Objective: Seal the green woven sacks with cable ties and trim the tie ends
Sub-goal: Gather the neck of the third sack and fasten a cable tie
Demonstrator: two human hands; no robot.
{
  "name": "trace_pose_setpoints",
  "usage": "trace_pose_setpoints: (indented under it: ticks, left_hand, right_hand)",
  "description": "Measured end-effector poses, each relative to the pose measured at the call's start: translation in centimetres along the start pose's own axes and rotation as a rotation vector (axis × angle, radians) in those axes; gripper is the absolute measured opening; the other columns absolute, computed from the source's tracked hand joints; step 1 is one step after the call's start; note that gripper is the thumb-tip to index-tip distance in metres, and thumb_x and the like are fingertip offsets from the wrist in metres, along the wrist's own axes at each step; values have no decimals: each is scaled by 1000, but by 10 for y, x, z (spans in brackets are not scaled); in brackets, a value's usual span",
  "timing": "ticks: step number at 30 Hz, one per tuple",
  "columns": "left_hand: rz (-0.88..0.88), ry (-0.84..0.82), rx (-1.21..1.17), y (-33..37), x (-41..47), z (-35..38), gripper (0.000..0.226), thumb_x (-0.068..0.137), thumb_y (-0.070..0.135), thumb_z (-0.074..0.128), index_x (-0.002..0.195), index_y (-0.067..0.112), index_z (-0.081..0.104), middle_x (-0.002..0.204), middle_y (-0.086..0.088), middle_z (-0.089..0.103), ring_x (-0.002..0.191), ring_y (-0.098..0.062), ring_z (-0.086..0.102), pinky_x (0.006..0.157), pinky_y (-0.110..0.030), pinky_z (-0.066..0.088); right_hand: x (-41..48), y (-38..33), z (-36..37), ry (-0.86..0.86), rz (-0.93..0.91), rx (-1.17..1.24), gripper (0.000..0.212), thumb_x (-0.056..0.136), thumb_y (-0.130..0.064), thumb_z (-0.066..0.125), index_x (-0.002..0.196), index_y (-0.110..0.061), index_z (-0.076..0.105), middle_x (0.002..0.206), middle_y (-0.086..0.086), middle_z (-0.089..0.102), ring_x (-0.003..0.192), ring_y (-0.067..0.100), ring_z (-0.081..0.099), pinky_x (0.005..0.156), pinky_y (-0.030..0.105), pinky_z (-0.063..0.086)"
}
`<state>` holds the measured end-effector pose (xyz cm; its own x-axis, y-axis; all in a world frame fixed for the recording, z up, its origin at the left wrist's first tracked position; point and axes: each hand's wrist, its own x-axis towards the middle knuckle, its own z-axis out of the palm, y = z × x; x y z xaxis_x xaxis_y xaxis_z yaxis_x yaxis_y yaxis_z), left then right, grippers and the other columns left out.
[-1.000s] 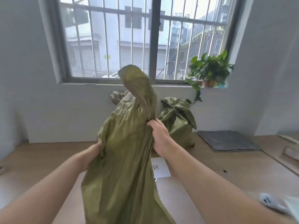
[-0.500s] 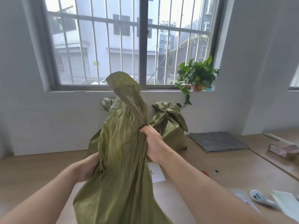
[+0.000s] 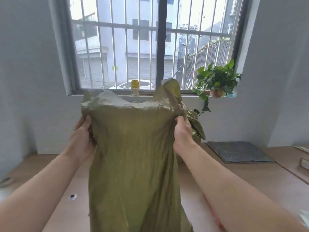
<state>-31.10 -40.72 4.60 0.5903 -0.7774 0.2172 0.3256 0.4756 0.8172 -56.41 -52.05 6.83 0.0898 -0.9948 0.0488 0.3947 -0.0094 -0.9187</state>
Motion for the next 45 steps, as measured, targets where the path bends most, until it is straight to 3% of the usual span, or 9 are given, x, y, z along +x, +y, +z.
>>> trace_pose_setpoints:
  ticks: [2, 5, 10, 15, 21, 26, 31, 37, 45]
  left_hand:
    - [-22, -55, 49, 9, -7, -10, 39, 108, 29, 46, 145, 26, 58, 136, 2, 69, 121, -18, 67, 90, -34, 62]
    - [-169, -141, 143, 9, -26, -21, 41, 103, 39, 51, 138, 20, 63, 132, -4, 72, 113, -19, 73, 85, -36, 62]
    - [-392, -221, 318, 6, -52, -33, 45, 96, 44, 58, 133, 19, 64, 128, -4, 74, 114, -21, 72, 101, -44, 50]
    - [-174, -97, 226, 20, -46, -26, 34, 106, 27, 50, 136, 17, 64, 128, -4, 74, 108, -18, 74, 88, -36, 61]
    - [122, 0, 74, 56, -24, -35, 32, 104, 5, 51, 125, 20, 69, 129, -4, 73, 110, -17, 73, 93, -34, 61]
    - [-33, -18, 209, 45, -34, -52, 52, 90, 14, 68, 141, 12, 59, 132, -8, 71, 121, -25, 68, 98, -40, 57]
    - [-206, -126, 362, 39, -42, -63, 98, 49, 46, 101, 132, 12, 63, 123, -6, 76, 112, -25, 73, 96, -40, 52]
    - [-9, 118, 206, 32, -33, -62, 41, 96, 22, 68, 134, 9, 62, 132, -10, 70, 119, -27, 66, 111, -46, 46]
    - [-73, -20, 187, 31, -34, -69, 73, 82, 25, 81, 146, 8, 52, 136, -8, 69, 128, -30, 63, 114, -51, 43]
  right_hand:
    - [1, -1, -7, 24, -47, -4, 25, 103, -20, 43, 97, -35, 62, 109, -6, 65, 109, 23, 61, 109, 49, 49]
    - [-6, 17, -17, -4, -38, -43, 27, 101, -26, 50, 124, -32, 64, 118, -2, 68, 113, 24, 64, 109, 52, 50]
    - [-22, 39, -28, -167, -117, -173, 51, 77, -41, 91, 121, -28, 68, 111, -3, 78, 105, 18, 75, 99, 45, 59]
    - [-20, 18, -15, -141, -196, -228, 7, 99, -33, 70, 103, -29, 74, 101, -10, 77, 102, 12, 71, 88, 29, 58]
    - [-2, -12, -19, 52, -328, -212, 29, 111, -29, 44, 137, -22, 54, 130, 1, 65, 118, 20, 62, 104, 40, 50]
    - [-9, 7, -33, 0, -245, -194, 37, 95, -37, 74, 121, -20, 55, 108, -2, 69, 95, 13, 67, 84, 34, 54]
    - [-6, 8, -33, -123, -88, -157, 42, 71, -35, 95, 105, -17, 79, 100, 5, 81, 99, 28, 76, 93, 46, 61]
    - [0, 0, -33, -168, -196, -30, 14, 102, -32, 65, 112, -39, 72, 118, -2, 77, 114, 23, 71, 102, 49, 56]
    - [4, 7, -40, -194, -155, -34, 39, 94, 5, 68, 108, -31, 62, 114, 11, 71, 106, 34, 70, 91, 54, 61]
